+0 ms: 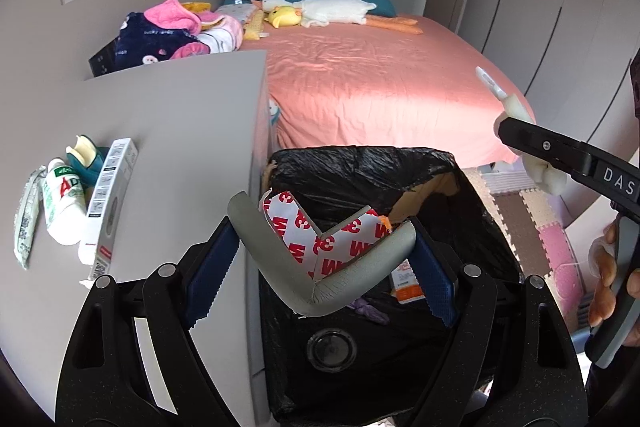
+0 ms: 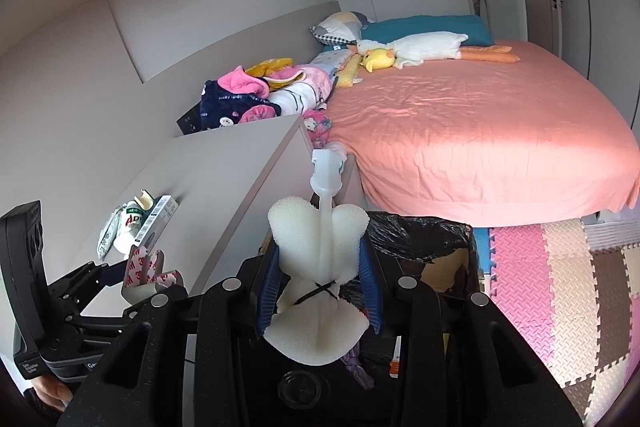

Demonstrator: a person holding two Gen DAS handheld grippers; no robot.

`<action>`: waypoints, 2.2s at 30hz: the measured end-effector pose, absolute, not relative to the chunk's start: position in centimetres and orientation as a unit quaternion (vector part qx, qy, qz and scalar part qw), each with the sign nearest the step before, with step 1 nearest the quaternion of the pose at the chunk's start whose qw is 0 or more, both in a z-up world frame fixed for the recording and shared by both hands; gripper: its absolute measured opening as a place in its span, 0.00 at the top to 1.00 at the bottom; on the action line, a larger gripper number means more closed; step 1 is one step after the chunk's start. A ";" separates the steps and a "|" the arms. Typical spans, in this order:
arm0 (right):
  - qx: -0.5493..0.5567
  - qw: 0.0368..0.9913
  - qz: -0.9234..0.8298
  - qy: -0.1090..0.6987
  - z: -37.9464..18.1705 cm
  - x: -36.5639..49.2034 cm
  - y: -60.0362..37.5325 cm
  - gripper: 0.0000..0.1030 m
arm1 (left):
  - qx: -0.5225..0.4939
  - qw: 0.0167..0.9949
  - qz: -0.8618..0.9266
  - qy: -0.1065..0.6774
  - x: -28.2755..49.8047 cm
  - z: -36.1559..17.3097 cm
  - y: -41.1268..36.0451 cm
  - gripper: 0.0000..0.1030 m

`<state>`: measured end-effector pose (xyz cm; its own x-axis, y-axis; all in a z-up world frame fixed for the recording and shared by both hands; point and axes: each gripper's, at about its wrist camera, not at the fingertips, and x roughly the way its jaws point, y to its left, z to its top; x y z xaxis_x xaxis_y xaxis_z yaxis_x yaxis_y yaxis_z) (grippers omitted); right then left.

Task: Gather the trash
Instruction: 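Carry the tape roll and foam toy over the bin and release both, then move both tools back toward the desk items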

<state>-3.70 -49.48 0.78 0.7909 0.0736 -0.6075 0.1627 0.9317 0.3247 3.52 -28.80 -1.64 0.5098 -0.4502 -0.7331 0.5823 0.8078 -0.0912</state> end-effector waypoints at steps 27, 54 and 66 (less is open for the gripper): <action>0.203 0.926 -0.035 0.315 0.5 -3.2 -48.7 0.20 | 0.033 0.849 -0.323 0.417 4.6 -2.1 -25.3 0.06; 0.153 0.918 0.022 0.365 -0.9 3.6 -38.8 0.20 | -0.016 0.874 -0.236 0.424 8.7 -3.1 -14.1 0.06; 0.132 0.911 0.047 0.387 -1.8 7.2 -34.1 0.20 | -0.026 0.884 -0.192 0.424 10.6 -3.3 -9.1 0.06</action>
